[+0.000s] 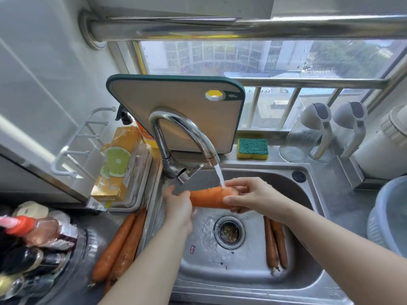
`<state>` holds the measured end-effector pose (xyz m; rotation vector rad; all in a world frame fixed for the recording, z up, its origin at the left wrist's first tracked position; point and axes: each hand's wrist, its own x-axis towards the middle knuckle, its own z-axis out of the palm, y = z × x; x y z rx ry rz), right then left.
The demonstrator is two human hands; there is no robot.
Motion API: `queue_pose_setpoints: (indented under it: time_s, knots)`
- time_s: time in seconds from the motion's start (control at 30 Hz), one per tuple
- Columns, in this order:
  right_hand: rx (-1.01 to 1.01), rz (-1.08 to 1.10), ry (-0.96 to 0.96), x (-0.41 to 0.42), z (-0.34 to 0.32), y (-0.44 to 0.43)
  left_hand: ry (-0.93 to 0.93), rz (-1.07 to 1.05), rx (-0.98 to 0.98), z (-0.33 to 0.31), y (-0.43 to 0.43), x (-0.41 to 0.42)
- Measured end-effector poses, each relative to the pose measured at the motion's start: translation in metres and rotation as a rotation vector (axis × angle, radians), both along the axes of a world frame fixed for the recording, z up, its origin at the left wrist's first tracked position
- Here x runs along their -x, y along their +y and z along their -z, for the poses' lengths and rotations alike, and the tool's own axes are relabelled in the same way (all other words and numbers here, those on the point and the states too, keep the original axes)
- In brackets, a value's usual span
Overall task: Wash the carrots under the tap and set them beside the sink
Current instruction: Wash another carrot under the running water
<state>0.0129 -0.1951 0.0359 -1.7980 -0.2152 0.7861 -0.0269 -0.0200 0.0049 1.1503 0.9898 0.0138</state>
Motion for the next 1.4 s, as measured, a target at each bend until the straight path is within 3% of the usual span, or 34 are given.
queue_pose_setpoints:
  time_s: [0.07,0.13,0.2,0.27,0.43,0.67,0.8,0.93,1.03,1.23,1.33,1.4]
  knots:
    - [0.051,-0.055,-0.023,-0.001,-0.001,-0.002,0.056,0.302,-0.388,0.000,0.000,0.006]
    - [0.084,-0.068,-0.027,-0.002,-0.003,0.000,0.038,0.556,-0.653,-0.001,0.001,0.012]
    - [0.105,-0.056,-0.034,-0.004,-0.002,0.005,-0.027,0.888,-0.793,-0.003,-0.003,0.018]
    - [0.103,-0.061,-0.027,-0.007,0.000,0.010,-0.045,1.085,-0.803,-0.002,-0.007,0.023]
    - [0.155,-0.028,0.012,-0.004,0.003,0.015,-0.051,1.009,-0.732,0.009,-0.012,0.030]
    - [-0.103,0.097,0.071,0.017,0.016,0.019,-0.038,0.919,-0.764,0.001,-0.023,0.026]
    - [-0.113,0.330,0.143,0.021,0.018,0.027,-0.025,0.895,-0.952,0.005,-0.035,0.030]
    - [-0.045,0.512,-0.001,0.025,0.014,0.039,-0.100,0.845,-1.071,0.008,-0.038,0.031]
    - [-0.075,0.673,0.110,0.022,0.018,0.041,-0.120,0.837,-1.137,0.004,-0.039,0.029]
    - [-0.471,0.383,0.363,0.024,0.016,0.031,-0.054,0.795,-1.011,0.003,-0.034,0.025]
    - [-0.386,0.318,0.281,0.025,0.021,0.027,-0.090,0.851,-0.909,0.003,-0.033,0.028]
    - [-0.257,0.417,0.176,0.024,0.024,0.030,-0.115,0.923,-0.922,0.002,-0.036,0.030]
